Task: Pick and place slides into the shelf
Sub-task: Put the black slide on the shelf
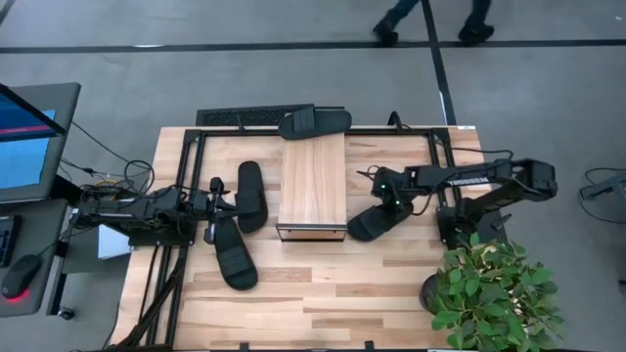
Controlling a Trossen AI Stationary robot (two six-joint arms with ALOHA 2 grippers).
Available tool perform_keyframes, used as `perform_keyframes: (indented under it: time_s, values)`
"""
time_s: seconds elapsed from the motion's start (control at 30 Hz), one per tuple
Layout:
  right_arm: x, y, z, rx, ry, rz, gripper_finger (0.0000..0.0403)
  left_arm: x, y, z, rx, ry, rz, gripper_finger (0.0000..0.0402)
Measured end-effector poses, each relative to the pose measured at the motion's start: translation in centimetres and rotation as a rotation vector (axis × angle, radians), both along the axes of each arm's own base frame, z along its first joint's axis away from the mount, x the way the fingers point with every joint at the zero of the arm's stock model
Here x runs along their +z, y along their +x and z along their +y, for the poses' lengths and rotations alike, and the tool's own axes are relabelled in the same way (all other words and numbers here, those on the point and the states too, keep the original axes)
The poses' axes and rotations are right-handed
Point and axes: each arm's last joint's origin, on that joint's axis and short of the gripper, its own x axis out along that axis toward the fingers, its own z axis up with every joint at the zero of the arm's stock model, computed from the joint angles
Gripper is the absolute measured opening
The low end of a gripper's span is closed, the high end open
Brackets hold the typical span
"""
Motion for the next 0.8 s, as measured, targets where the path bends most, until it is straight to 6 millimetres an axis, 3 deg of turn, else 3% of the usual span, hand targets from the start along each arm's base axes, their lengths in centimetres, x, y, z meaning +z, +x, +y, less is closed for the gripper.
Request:
perform_keyframes:
  time_s: [0.33,0.43,0.53,0.8]
  values:
    - [0.7,-0.1,0.2,0.037,0.008,-0.058,0.0112,0.0,0.0,0.0,0.0,0.0,0.0,0.0]
    - [1.3,-0.2,0.2,0.037,0.0,-0.093,0.0081,0.0,0.0,0.0,0.0,0.003,0.0,0.0]
    - [1.8,-0.3,0.2,0.036,-0.008,-0.125,0.002,0.0,0.0,0.0,0.0,0.0,0.0,0.0]
    - [2.4,-0.6,0.2,0.025,-0.015,-0.141,0.0002,0.0,0.0,0.0,0.0,-0.003,0.0,0.0]
